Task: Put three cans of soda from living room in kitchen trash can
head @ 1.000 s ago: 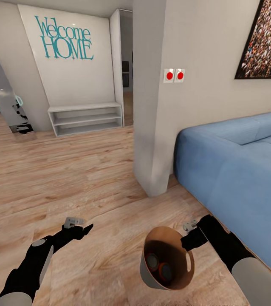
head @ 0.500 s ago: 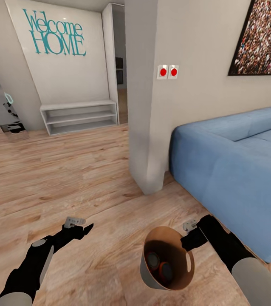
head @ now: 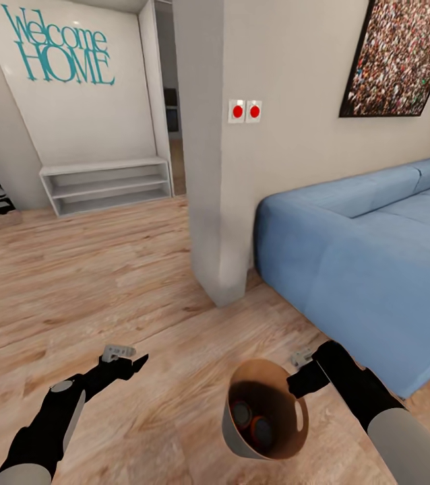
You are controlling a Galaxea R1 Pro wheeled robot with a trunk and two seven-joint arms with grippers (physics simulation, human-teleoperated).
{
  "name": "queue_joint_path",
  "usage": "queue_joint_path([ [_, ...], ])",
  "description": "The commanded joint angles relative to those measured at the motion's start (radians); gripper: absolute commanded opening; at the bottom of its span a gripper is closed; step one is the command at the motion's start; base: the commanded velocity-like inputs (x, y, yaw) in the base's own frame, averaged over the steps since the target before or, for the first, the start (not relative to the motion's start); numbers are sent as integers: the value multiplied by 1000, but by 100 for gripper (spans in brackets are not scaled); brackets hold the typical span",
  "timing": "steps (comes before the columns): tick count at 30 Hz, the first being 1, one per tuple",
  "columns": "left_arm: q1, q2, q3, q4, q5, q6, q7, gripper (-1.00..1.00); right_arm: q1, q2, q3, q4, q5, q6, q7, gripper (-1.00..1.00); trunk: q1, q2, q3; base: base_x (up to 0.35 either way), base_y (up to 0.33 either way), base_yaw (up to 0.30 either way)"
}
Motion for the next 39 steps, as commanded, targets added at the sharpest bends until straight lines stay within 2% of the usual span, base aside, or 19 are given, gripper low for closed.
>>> queue_joint_path([
  [1, 0, 0, 0, 6, 1, 0, 0, 100, 0, 0, 0, 0, -23, 7, 3, -100, 0, 0, -1, 0, 0, -219],
  [7, -1, -2, -1, 46, 4, -6, 1, 100, 0, 0, 0, -1, -23, 8, 3, -100, 0, 0, -4, 0, -160, -221],
  [21, -1, 0, -3, 53, 2, -43, -1, 100, 0, 0, 0, 0, -24, 8, 3, -100, 0, 0, -10, 0, -64, -226],
  [29, -1, 0, -5, 68, 2, -77, -2, 100, -1, 0, -2, -2, -25, 9, 3, -100, 0, 0, -11, 0, -254, -237],
  [39, -1, 1, -6, 71, 2, -88, -4, 100, 0, 0, -2, -2, -25, 9, 3, -100, 0, 0, -11, 0, -290, -239],
])
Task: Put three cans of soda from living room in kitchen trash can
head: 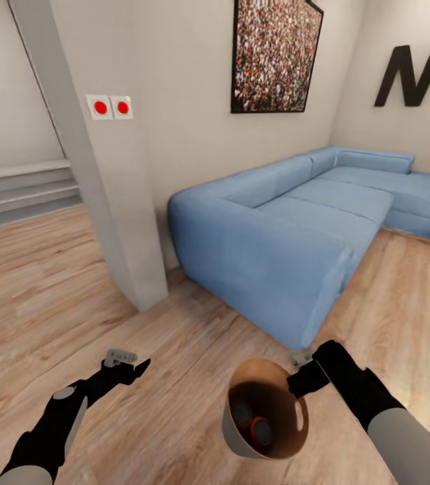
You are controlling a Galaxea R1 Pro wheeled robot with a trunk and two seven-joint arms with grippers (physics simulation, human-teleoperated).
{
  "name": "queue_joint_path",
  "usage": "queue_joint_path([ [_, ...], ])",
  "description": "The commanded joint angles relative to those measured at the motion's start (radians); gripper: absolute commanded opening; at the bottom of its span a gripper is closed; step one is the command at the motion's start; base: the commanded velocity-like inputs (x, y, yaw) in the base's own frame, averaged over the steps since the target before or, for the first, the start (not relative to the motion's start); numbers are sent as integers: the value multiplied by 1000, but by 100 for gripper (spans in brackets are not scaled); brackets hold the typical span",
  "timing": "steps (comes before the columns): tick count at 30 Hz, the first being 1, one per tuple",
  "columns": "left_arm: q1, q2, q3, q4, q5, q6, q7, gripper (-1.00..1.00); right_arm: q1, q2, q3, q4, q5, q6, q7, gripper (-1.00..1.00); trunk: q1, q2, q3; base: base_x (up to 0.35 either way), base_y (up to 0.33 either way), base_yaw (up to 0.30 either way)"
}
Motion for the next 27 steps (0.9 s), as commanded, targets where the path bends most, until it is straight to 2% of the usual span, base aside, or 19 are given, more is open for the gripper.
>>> queue_joint_path([
  [1, 0, 0, 0, 0, 0, 0, 0, 100, 0, 0, -1, 0, -26, 8, 4, -100, 0, 0, 0, 0, -292, -239],
  [8, 0, 0, 0, 0, 0, 0, 0, 100, 0, 0, -1, 0, -26, 9, 4, -100, 0, 0, 0, 0, -292, -223],
  [16, 0, 0, 0, 0, -1, -1, 2, 100, 0, 0, 0, 0, -26, 10, 4, -100, 0, 0, 0, 0, -161, -41],
  [27, 0, 0, 0, 0, -2, -1, 0, 100, 0, 0, -20, 0, -24, 10, 4, -100, 0, 0, 0, 0, -273, -221],
])
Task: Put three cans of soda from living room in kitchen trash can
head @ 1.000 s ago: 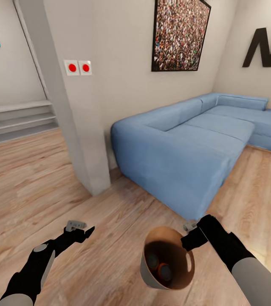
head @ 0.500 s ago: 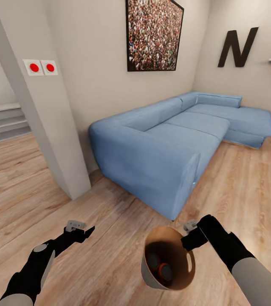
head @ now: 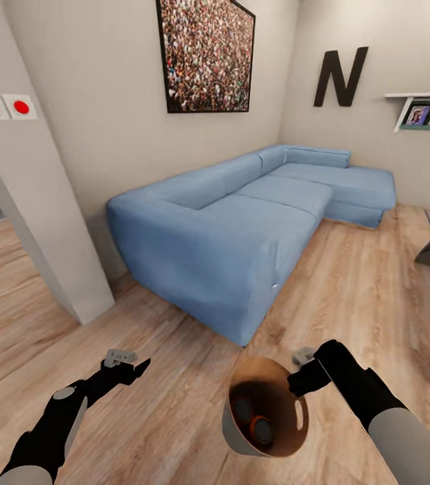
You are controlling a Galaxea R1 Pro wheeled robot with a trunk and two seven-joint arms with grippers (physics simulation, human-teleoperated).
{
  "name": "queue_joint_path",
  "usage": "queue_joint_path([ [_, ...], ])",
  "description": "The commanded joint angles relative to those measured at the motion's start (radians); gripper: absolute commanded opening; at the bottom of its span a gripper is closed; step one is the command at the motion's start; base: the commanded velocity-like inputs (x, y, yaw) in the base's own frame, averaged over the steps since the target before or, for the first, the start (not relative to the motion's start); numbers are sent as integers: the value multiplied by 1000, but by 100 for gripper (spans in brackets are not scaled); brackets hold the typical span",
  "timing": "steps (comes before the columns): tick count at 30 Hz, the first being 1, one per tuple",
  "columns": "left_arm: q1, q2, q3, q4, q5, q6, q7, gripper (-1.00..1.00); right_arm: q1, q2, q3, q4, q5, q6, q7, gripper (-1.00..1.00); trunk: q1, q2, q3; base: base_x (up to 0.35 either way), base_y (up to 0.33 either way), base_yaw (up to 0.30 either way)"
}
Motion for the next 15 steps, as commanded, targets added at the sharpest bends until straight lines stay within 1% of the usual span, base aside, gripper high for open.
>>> queue_joint_path([
  [1, 0, 0, 0, 0, 0, 0, 0, 100, 0, 0, -1, 0, -20, 7, 3, -100, 0, 0, 0, 0, -280, -242],
  [6, 0, 0, -1, 0, -1, 0, 0, 100, -1, 0, -1, 0, -20, 8, 3, -100, 0, 0, 0, 0, -283, -244],
  [10, 0, 0, -1, 1, -1, 0, 0, 100, 0, -1, -1, -1, -20, 28, 3, -100, 0, 0, 0, 0, -287, -242],
  [15, 0, 0, -1, 0, -1, 0, 0, 100, 0, -1, -2, -1, -20, 41, 4, -100, 0, 0, 0, 0, -289, -111],
])
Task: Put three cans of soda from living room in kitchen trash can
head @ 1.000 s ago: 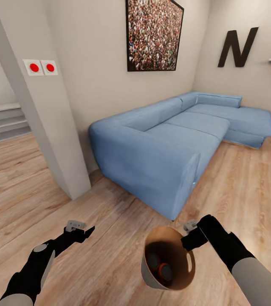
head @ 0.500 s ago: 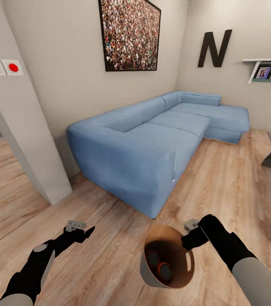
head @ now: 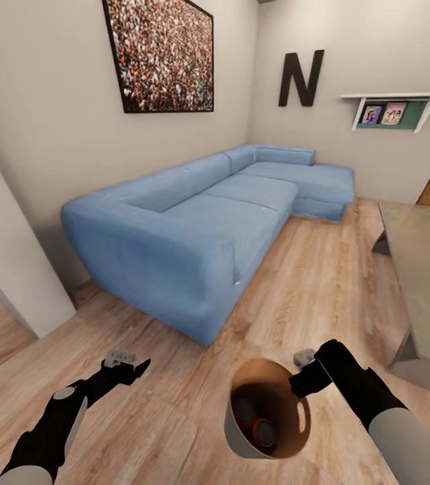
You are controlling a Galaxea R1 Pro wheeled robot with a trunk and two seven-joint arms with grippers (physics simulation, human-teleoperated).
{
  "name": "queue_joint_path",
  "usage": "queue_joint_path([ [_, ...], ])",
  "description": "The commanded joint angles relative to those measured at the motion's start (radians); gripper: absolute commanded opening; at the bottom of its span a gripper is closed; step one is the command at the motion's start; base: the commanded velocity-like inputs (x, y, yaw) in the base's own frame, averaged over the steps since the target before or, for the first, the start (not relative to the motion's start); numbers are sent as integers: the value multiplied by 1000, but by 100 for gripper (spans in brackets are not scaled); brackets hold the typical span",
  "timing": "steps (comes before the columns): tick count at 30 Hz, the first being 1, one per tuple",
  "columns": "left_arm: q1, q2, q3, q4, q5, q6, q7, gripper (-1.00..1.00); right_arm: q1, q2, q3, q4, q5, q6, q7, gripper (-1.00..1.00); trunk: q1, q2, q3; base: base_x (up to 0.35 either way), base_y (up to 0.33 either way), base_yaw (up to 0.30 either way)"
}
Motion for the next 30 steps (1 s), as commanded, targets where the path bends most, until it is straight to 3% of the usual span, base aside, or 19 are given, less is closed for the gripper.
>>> queue_joint_path([
  [1, 0, 0, 0, 0, 0, 0, 0, 100, 0, 0, 0, 0, -34, 10, 4, -100, 0, 0, 0, 0, -290, -44],
  [16, 0, 0, 1, 1, 1, 0, 0, 100, 0, 0, -1, 0, -34, 14, 19, -100, 0, 0, 0, 0, -280, -5],
  [30, 0, 0, 0, 1, 1, 0, -7, 100, 0, 0, -1, 0, -34, 14, 12, -100, 0, 0, 0, 0, -50, 0],
])
